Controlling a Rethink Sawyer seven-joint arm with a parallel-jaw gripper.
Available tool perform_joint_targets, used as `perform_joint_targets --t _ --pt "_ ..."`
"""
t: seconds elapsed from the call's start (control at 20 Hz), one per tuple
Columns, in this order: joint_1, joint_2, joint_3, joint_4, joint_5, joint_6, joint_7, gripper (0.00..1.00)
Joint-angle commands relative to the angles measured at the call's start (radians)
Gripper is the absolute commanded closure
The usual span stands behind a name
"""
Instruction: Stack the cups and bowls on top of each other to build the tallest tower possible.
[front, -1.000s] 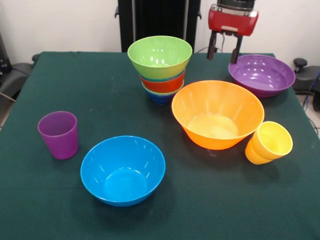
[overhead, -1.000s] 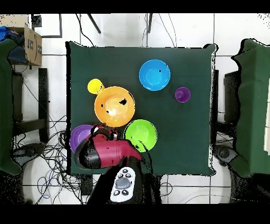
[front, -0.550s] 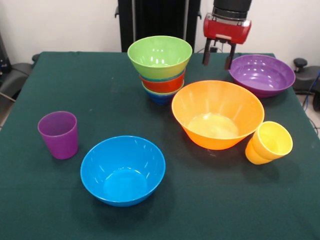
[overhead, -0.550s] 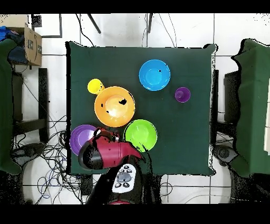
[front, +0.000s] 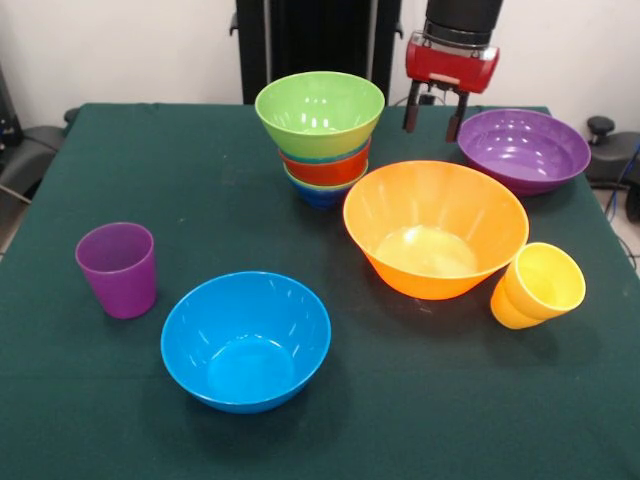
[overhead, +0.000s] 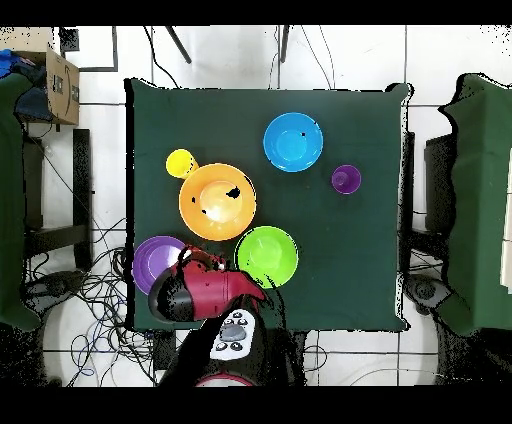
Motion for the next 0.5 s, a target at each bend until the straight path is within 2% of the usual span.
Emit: perform_joint_targets --t 0.05,0.5 --pt "0.055 0.017 0.031 0.049 0.068 -0.035 0.202 0.0" --pt "0.123 0.019 0.014 0.051 0.126 -0.027 0.214 0.0"
